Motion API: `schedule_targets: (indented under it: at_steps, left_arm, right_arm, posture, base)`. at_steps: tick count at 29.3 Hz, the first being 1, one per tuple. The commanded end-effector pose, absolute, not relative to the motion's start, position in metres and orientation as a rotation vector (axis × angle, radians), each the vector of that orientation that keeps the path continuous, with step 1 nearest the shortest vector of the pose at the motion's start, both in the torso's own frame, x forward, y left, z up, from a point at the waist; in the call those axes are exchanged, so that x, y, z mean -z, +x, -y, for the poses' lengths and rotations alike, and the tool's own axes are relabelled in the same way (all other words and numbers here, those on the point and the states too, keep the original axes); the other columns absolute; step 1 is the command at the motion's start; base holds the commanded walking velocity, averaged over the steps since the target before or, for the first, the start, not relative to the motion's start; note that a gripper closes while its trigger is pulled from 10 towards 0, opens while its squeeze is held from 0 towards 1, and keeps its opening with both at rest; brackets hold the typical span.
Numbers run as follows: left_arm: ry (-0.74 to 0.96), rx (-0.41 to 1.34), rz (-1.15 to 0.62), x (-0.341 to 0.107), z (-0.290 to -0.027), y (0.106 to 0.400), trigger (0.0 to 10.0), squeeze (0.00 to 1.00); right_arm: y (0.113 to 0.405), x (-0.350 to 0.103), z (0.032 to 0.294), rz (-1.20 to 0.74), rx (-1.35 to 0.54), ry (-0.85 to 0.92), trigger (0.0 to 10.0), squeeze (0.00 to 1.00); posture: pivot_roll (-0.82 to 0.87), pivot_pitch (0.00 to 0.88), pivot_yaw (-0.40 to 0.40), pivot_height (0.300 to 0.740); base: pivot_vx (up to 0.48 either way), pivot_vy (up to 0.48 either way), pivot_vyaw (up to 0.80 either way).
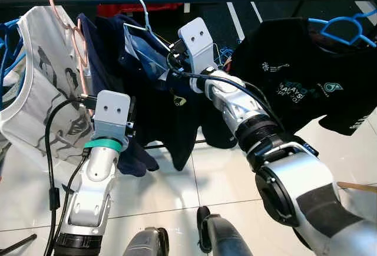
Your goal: Hang hanger
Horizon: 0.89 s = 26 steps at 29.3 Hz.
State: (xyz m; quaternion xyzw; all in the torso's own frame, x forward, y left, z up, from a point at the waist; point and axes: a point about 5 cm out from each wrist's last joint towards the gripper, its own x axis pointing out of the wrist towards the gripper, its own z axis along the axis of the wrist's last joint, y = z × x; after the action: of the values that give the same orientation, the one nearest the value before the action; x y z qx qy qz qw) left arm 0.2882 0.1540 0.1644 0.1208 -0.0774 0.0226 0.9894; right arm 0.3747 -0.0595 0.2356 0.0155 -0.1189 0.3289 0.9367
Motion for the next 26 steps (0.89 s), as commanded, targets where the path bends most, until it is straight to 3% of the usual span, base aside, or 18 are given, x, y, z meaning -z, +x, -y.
schedule_targets:
  at_steps: [1, 2, 3, 4, 7, 16, 19, 22, 26]
  left_arm:
    - [0.257, -0.038, 0.134, -0.160, -0.153, 0.288, 10.0, 0.00]
    - [0.267, -0.026, 0.143, -0.162, -0.152, 0.288, 10.0, 0.00]
    - [0.267, -0.026, 0.143, -0.162, -0.152, 0.288, 10.0, 0.00]
    - [0.274, -0.019, 0.148, -0.164, -0.152, 0.288, 10.0, 0.00]
    - [0.278, 0.001, 0.144, -0.165, -0.155, 0.287, 10.0, 0.00]
    - [0.276, 0.016, 0.152, -0.167, -0.151, 0.291, 10.0, 0.00]
    - [0.277, 0.019, 0.154, -0.167, -0.150, 0.292, 10.0, 0.00]
    - [0.286, 0.043, 0.093, -0.154, -0.151, 0.287, 10.0, 0.00]
    - [0.294, 0.060, 0.053, -0.144, -0.152, 0.285, 10.0, 0.00]
  right_arm:
    - [0.330, -0.267, 0.077, 0.395, -0.908, 0.228, 10.0, 0.00]
    - [0.291, -0.272, 0.087, 0.460, -1.067, 0.275, 10.0, 0.00]
    - [0.291, -0.272, 0.087, 0.460, -1.067, 0.275, 10.0, 0.00]
    - [0.269, -0.274, 0.090, 0.482, -1.157, 0.284, 10.0, 0.00]
    - [0.260, -0.249, 0.103, 0.393, -1.082, 0.249, 10.0, 0.00]
    - [0.285, -0.216, 0.120, 0.332, -0.819, 0.128, 10.0, 0.00]
    - [0.292, -0.204, 0.129, 0.289, -0.667, 0.087, 10.0, 0.00]
    - [0.297, -0.167, 0.146, 0.163, -0.356, 0.015, 10.0, 0.00]
    - [0.295, -0.145, 0.148, 0.116, -0.260, -0.013, 10.0, 0.00]
  posture:
    - [-0.11, 0.175, 0.044, 0.740]
    - [-0.11, 0.176, 0.043, 0.740]
    - [-0.11, 0.176, 0.043, 0.740]
    - [-0.11, 0.176, 0.043, 0.740]
    - [-0.12, 0.175, 0.050, 0.740]
    - [-0.12, 0.164, 0.057, 0.740]
    - [-0.12, 0.164, 0.057, 0.740]
    - [-0.12, 0.159, 0.049, 0.740]
    - [-0.12, 0.158, 0.050, 0.740]
  base:
    - [0.000, 0.000, 0.00]
    - [0.000, 0.000, 0.00]
    - [0.000, 0.000, 0.00]
    - [0.000, 0.000, 0.00]
    - [0.000, 0.000, 0.00]
    - [0.000, 0.000, 0.00]
    - [0.000, 0.000, 0.00]
    - [0.000, 0.000, 0.00]
    - [0.000, 0.000, 0.00]
